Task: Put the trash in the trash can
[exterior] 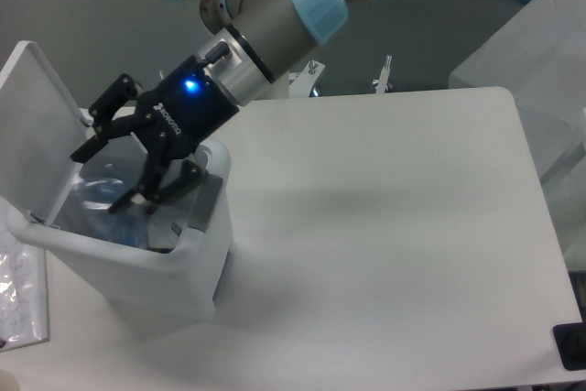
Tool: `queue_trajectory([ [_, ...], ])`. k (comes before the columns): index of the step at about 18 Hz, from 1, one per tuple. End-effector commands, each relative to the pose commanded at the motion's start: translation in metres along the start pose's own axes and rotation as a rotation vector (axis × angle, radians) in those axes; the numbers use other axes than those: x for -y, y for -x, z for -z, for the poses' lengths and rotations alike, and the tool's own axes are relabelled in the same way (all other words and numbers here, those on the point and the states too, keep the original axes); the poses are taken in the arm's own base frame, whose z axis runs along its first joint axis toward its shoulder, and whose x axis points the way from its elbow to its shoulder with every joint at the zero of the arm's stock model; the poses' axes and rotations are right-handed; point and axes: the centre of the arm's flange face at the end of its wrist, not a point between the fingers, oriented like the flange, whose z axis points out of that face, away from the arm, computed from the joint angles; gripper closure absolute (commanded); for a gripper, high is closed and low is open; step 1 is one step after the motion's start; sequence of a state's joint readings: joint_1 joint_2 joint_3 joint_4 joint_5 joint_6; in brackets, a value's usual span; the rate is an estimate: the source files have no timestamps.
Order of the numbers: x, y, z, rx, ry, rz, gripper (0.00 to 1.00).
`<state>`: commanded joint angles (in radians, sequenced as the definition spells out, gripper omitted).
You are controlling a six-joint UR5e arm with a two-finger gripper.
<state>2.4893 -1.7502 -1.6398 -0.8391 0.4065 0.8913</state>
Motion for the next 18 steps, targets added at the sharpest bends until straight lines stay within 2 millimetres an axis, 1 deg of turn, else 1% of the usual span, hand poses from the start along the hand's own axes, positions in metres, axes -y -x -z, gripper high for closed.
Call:
queue_trajectory([
  [3, -0.013, 0.031, 0.043, 0.081, -0.013, 0.033, 0.0],
  [4, -0.017, 0.045, 0.064, 0.126, -0.014, 0.042, 0.0],
  [5, -0.029, 0.062, 0.077, 0.153, -0.011, 0.068, 0.0],
  [6, -0.034, 0.073, 0.088, 0.184, 0.003, 0.076, 0.0],
  [8, -0.047, 0.096, 0.126, 0.292, 0.053, 0.098, 0.0],
  [10, -0.057, 0.113, 0.135, 0.371, 0.147, 0.104, 0.0],
  [11, -0.06, 0.117, 0.139, 0.408, 0.194, 0.103, 0.0],
  [12, -0.063, 0.124, 0.14, 0.429, 0.226, 0.113, 0.0],
  [13, -0.073, 0.136, 0.137, 0.43, 0.244, 0.136, 0.0],
  [15, -0.086, 0.153, 0.134, 0.432, 0.264, 0.156, 0.0],
  [16, -0.094, 0.165, 0.133, 0.443, 0.289, 0.168, 0.0],
  [18, -0.111, 0.181, 0.131, 0.463, 0.357, 0.201, 0.0],
])
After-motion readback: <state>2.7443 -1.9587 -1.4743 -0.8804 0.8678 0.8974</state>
